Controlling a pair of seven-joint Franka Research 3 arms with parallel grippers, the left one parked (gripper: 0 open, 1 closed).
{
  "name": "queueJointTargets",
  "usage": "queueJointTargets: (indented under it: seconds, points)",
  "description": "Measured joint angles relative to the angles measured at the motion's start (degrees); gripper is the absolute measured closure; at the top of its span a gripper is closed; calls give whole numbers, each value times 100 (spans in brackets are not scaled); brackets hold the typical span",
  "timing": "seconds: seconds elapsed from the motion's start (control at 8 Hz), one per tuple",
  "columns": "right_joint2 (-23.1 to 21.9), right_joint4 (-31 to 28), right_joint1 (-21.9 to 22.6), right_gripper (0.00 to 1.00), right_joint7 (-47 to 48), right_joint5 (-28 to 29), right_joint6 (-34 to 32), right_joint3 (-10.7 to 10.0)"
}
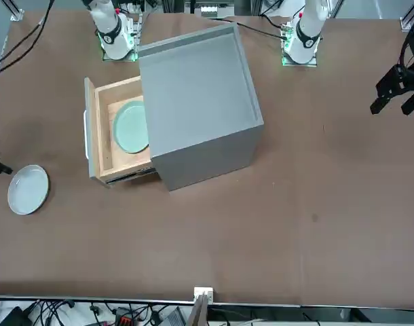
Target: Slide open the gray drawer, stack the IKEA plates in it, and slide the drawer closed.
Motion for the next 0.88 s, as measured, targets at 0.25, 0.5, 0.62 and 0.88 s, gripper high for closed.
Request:
queueJointTargets:
  seconds: [0.25,0.5,0.62,0.88]
  points:
    - [211,1,-4,6,16,338,155,24]
    - [329,-1,-8,6,24,416,305,27]
    - [405,-1,-15,6,30,417,398,27]
    - [513,-1,-39,11,48,419,495,27]
